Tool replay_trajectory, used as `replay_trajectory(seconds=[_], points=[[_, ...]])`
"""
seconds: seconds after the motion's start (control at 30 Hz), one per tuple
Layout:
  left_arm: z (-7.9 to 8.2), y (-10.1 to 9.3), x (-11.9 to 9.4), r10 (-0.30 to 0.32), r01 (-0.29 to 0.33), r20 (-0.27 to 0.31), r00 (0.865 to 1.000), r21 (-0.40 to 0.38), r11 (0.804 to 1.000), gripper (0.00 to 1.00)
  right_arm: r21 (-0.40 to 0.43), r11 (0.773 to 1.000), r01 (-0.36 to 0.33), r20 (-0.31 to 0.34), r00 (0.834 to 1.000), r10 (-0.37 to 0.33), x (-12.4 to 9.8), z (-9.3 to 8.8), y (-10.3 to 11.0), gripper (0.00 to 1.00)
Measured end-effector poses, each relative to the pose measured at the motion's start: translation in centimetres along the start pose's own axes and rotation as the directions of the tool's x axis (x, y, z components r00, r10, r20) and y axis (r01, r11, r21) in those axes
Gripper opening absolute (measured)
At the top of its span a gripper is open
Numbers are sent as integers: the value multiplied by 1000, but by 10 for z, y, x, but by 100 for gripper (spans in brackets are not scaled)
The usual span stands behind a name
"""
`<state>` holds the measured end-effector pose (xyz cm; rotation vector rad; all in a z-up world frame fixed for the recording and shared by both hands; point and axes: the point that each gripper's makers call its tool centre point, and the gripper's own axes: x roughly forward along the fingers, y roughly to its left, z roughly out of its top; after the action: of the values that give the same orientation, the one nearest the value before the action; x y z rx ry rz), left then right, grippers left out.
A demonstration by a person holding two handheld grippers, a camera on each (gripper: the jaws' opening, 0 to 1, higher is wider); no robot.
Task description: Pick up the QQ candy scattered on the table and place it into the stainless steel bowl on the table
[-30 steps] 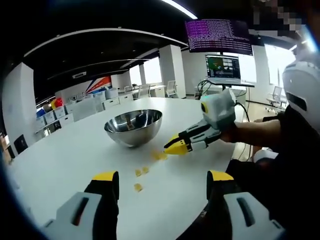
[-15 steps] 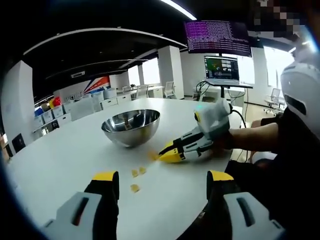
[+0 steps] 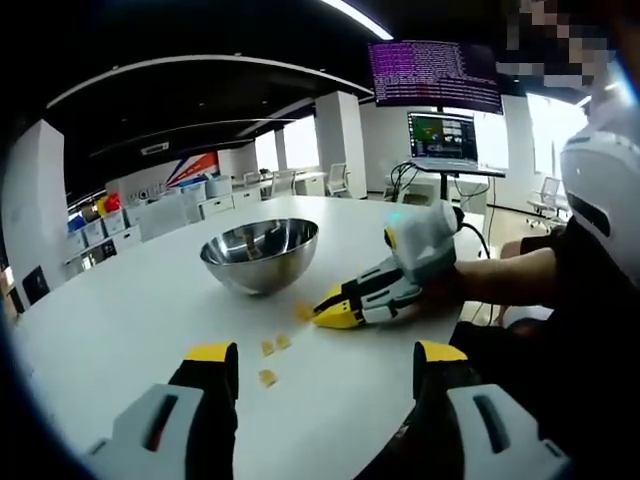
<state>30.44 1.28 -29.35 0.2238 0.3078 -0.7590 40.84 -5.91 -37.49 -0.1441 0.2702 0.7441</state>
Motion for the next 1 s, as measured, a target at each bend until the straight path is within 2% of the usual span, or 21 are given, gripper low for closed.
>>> replay_trajectory(seconds=[0.37, 0.77, 1.0], points=[[5, 0, 5, -13, 13, 10, 1000, 11, 1000, 71, -17, 1000, 9, 5, 1000, -9, 3, -1, -2, 7], [0, -2, 4, -12, 12, -5, 1000, 12, 1000, 70, -53, 999, 5, 6, 1000, -5, -2, -1, 1, 3], [2, -3, 4, -12, 12, -2, 1000, 14, 1000, 70, -31, 999, -6, -2, 1000, 6, -4, -1, 2, 2]])
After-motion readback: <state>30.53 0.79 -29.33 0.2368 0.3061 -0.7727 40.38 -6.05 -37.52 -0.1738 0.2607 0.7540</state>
